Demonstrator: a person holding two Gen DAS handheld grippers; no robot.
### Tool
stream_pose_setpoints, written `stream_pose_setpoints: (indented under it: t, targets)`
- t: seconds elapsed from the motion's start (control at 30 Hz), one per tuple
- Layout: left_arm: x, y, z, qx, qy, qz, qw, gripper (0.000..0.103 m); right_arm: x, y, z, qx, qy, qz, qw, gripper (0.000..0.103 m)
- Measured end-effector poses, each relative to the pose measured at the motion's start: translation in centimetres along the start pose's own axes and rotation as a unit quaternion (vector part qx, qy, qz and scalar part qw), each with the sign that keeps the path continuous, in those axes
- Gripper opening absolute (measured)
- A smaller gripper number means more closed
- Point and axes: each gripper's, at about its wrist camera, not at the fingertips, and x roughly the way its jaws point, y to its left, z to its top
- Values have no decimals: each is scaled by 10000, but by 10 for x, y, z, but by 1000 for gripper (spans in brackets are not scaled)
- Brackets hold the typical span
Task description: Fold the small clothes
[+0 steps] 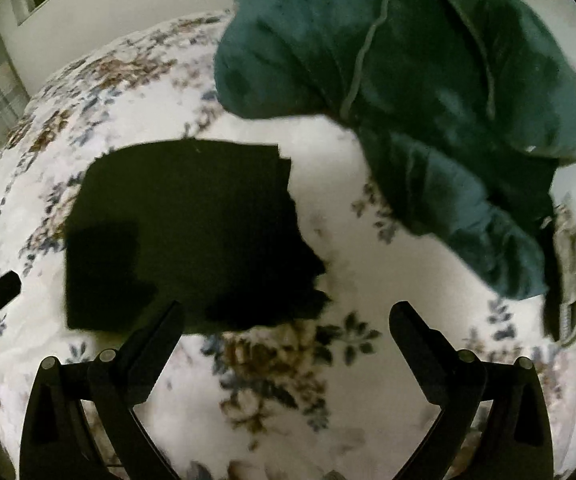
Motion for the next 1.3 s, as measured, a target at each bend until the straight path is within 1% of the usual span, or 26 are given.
stream_pose_setpoints:
  t: [0.07,0.13,0.17,0.2,0.23,0.33,0.37,0.43,0.47,0.53,0.57,0.63,0.77,0.83,0.93,1.1,1.17,1.3]
  targets:
    - [-32,-4,-1,-17,-104,7,9999,103,-32,2,5,-117,-166,-81,9998,103]
    - [-71,-8,-4,13,-234,61,9997,103,-74,-2,5,-168,-340,-133,9992,103]
    - [-84,-9,-6,18,-276,64,9996,103,-96,-5,4,-173,-401,-132,9990,103]
    - [-107,-11,-10,17,-345,75,9994,103,-113,-7,3,-181,-451,-119,9987,103]
    - [-121,-12,-12,21,-385,71,9992,103,-137,-10,1,-202,-552,-113,9982,103]
    - [-183,-20,-25,69,-589,105,9982,103,-204,-19,-5,-260,-832,-91,9962,103]
    - [-198,-22,-28,83,-644,118,9978,103,-224,-22,-8,-267,-913,-94,9954,103]
    - [-238,-28,-37,119,-754,116,9970,103,-272,-28,-15,-317,-1109,-85,9933,103]
    - [-252,-30,-40,123,-791,103,9967,103,-296,-32,-20,-345,-1222,-85,9919,103]
    - [-285,-32,-49,127,-889,109,9959,103,-339,-40,-29,-366,-1433,-118,9889,103]
    - [-307,-35,-54,109,-970,109,9952,103,-358,-45,-34,-357,-1490,-87,9881,103]
    - [-334,-36,-61,76,-1055,100,9943,103,-404,-56,-45,-319,-1643,-17,9859,103]
    - [-390,-43,-76,40,-1280,101,9917,103,-475,-71,-66,-348,-1976,69,9796,103]
    - [-416,-46,-86,24,-1390,106,9902,103,-502,-77,-75,-357,-2096,95,9771,103]
    - [-444,-51,-98,53,-1515,93,9884,103,-536,-85,-91,-365,-2211,169,9744,103]
    - [-472,-54,-115,64,-1654,15,9862,103,-581,-98,-115,-325,-2412,199,9697,103]
    - [-482,-54,-120,86,-1728,43,9849,103,-595,-103,-123,-297,-2479,196,9681,103]
    - [-495,-53,-128,73,-1833,43,9830,103,-612,-112,-133,-281,-2544,237,9664,103]
